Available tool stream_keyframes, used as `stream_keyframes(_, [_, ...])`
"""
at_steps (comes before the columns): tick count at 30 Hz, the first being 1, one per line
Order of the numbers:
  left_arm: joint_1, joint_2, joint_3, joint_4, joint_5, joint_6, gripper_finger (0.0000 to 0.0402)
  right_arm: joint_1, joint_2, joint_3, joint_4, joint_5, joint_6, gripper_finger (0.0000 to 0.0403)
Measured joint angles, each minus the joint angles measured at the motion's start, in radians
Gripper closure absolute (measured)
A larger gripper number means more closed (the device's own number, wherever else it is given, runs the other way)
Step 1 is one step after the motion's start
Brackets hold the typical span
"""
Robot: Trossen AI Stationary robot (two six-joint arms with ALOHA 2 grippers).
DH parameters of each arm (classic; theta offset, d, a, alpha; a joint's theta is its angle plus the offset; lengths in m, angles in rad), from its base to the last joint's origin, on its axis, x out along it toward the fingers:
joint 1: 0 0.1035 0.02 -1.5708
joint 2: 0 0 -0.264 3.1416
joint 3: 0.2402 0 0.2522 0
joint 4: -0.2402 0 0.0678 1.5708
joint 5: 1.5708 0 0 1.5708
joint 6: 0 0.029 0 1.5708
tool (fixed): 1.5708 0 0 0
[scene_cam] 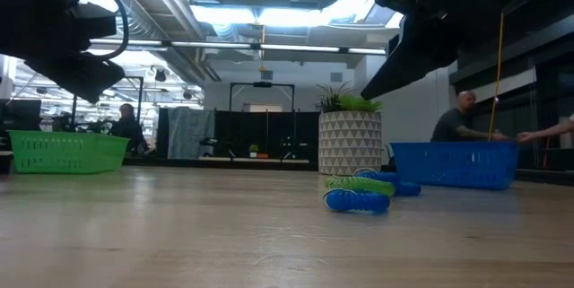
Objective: Sort spring keychains
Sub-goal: Put the blue spring keychain in the blue bin
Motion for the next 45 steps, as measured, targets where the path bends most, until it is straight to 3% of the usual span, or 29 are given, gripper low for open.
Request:
stream_keyframes(13, [-0.006,0.000,0.000,0.090,-0.030,0.057,0.0245,0.000,0.000,0.000,0.002,-0.037,-0.001,0.0194])
stream_keyframes(20, [-0.012,0.000,0.036,0.278,-0.148,0.297,0.0255,0.000,0.000,0.018,0.010,-0.043,0.002,0.0194])
stream_keyframes(26, [-0.010,0.000,0.088,0.552,-0.204,0.656,0.0258,-0.007,0.000,0.021,-0.029,-0.057,0.108,0.0194])
stream_keyframes(31, [0.000,0.000,0.092,0.869,-0.165,1.025,0.0259,-0.033,0.000,0.021,-0.103,-0.087,0.220,0.0194])
stream_keyframes(36, [0.029,0.000,0.092,1.156,-0.025,1.307,0.0259,-0.052,0.000,0.021,-0.179,-0.183,0.343,0.0194])
stream_keyframes(41, [0.043,0.000,0.092,1.342,0.119,1.460,0.0259,-0.051,0.000,0.021,-0.224,-0.182,0.443,0.0194])
stream_keyframes(45, [0.043,0.000,0.092,1.387,0.169,1.494,0.0258,-0.051,0.000,0.021,-0.266,-0.126,0.497,0.0194])
